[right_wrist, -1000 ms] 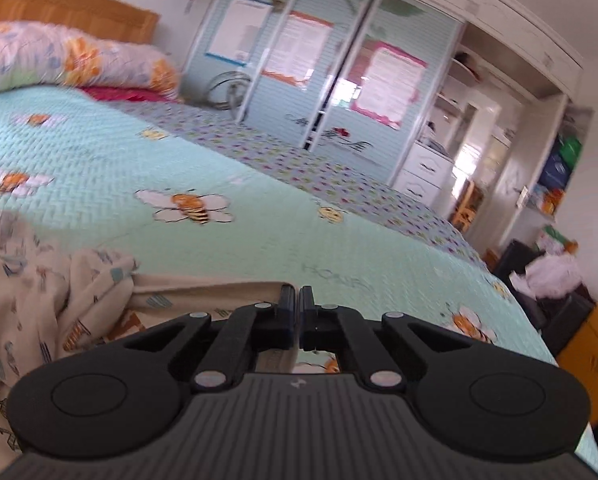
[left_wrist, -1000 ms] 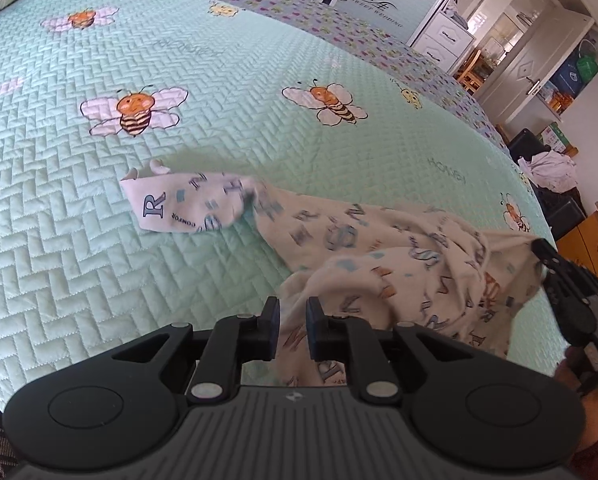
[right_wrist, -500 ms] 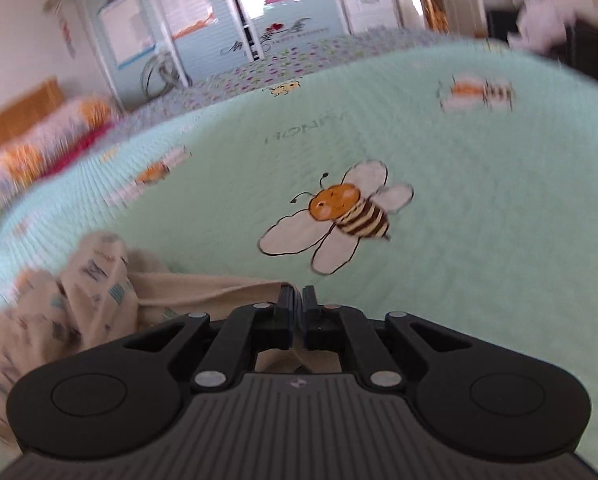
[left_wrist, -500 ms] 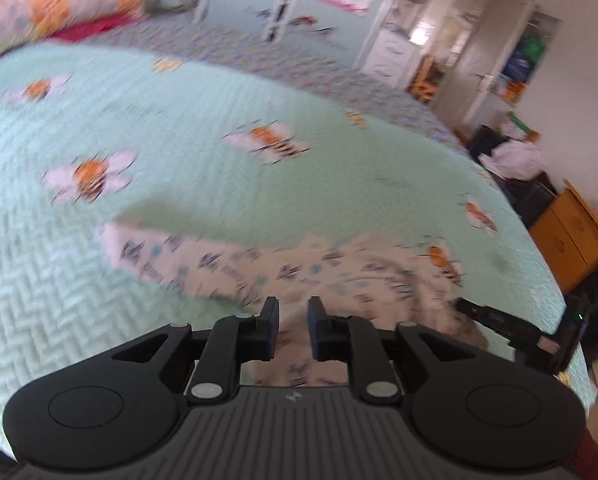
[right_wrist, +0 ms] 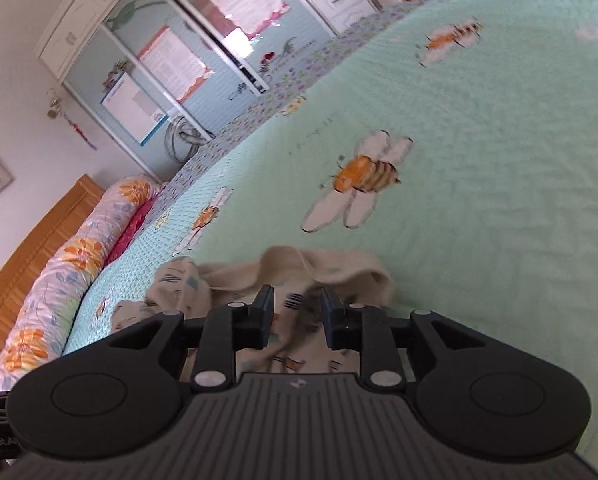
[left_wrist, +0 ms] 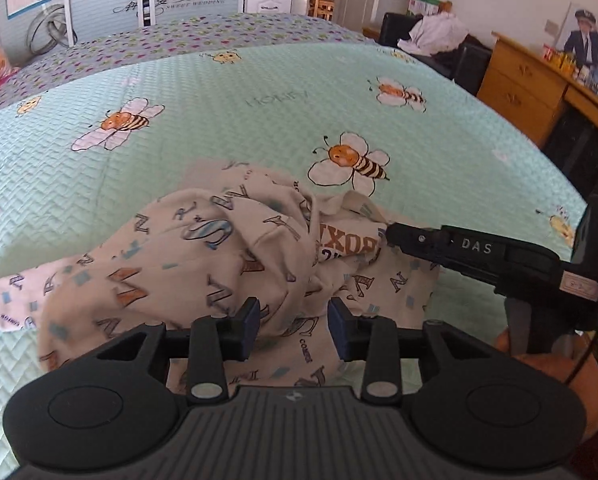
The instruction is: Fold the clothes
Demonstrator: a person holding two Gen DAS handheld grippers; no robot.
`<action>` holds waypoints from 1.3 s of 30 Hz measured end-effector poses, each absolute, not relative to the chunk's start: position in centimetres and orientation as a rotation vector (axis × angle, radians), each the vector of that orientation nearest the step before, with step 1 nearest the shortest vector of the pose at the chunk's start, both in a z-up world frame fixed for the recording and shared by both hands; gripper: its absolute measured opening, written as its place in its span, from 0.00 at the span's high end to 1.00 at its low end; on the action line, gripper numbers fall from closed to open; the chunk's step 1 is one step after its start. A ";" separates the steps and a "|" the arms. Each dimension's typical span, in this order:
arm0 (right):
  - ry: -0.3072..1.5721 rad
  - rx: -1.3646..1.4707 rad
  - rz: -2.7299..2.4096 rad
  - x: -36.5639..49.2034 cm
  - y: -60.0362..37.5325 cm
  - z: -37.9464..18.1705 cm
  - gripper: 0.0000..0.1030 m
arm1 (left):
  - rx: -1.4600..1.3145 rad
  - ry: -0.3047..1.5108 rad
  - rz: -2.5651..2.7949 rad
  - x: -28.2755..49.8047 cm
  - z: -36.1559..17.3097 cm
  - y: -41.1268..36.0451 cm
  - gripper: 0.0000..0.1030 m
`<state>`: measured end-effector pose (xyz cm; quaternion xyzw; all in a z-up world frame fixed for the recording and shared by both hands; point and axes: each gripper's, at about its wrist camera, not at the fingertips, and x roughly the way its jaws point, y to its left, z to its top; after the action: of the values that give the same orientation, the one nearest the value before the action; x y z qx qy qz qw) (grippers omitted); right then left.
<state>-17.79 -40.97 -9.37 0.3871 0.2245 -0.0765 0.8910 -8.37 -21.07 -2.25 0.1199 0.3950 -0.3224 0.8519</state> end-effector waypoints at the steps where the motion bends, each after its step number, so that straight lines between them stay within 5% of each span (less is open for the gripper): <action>1: 0.473 0.817 -0.168 -17.8 -41.2 -10.0 0.75 | 0.273 0.822 -0.655 -8.1 -2.7 -21.5 0.62; 2: 0.476 0.826 -0.177 -17.9 -41.3 -10.5 0.75 | 0.283 0.815 -0.639 -7.7 -2.9 -21.7 0.70; 3: 0.472 0.834 -0.177 -18.0 -41.4 -10.9 0.75 | 0.281 0.808 -0.629 -7.2 -3.0 -21.7 0.90; 4: 0.466 0.840 -0.175 -18.2 -41.5 -11.4 0.75 | 0.262 0.807 -0.627 -6.7 -2.9 -21.6 0.91; 26: 0.328 0.794 -0.104 -19.1 -41.4 -13.4 0.75 | 0.087 0.445 -0.542 6.2 19.1 -22.8 0.93; 32: 0.302 0.836 -0.095 -19.5 -41.9 -13.7 0.75 | 0.099 0.371 -0.467 7.5 19.0 -23.1 0.93; 39: 0.293 0.856 -0.071 -19.6 -42.2 -13.8 0.75 | 0.126 0.587 -0.274 12.3 12.6 -19.6 0.93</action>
<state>-19.62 -42.16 -13.85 0.4134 0.1415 -0.0344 0.8988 12.35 -19.60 12.63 0.0620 0.2883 -0.1345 0.9460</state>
